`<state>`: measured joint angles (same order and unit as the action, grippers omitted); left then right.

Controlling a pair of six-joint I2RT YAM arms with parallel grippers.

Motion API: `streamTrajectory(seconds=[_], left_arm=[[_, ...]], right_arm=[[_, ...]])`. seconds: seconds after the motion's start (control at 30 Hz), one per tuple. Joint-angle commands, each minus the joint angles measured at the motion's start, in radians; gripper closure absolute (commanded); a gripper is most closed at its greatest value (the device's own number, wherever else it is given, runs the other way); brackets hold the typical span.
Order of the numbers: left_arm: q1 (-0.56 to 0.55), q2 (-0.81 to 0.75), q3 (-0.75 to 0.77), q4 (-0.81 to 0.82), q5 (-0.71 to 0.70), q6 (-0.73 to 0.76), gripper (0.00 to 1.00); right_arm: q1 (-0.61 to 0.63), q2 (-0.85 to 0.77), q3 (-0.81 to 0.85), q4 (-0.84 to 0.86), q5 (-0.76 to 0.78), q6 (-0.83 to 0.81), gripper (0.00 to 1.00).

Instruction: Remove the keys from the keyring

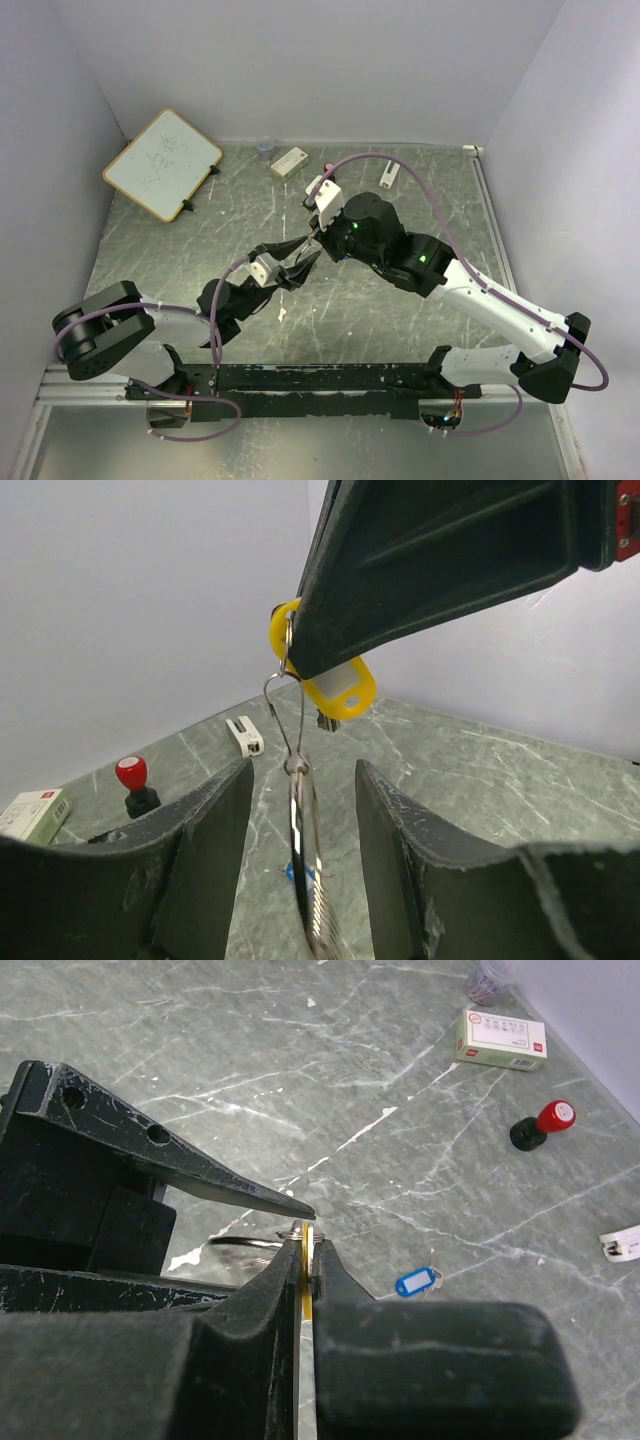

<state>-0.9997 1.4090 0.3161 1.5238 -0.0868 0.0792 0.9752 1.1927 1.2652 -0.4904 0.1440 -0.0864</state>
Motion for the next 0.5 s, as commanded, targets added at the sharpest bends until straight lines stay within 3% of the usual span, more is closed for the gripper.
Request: streamTrajectory(seconds=[0.0, 0.47], left_arm=[[-0.004, 0.011, 0.022, 0.194, -0.021, 0.010, 0.45], [-0.004, 0.018, 0.027, 0.240, -0.055, 0.032, 0.51]], right_arm=[[-0.003, -0.007, -0.013, 0.032, -0.011, 0.008, 1.00], [0.000, -0.007, -0.013, 0.028, -0.018, 0.012, 1.00]])
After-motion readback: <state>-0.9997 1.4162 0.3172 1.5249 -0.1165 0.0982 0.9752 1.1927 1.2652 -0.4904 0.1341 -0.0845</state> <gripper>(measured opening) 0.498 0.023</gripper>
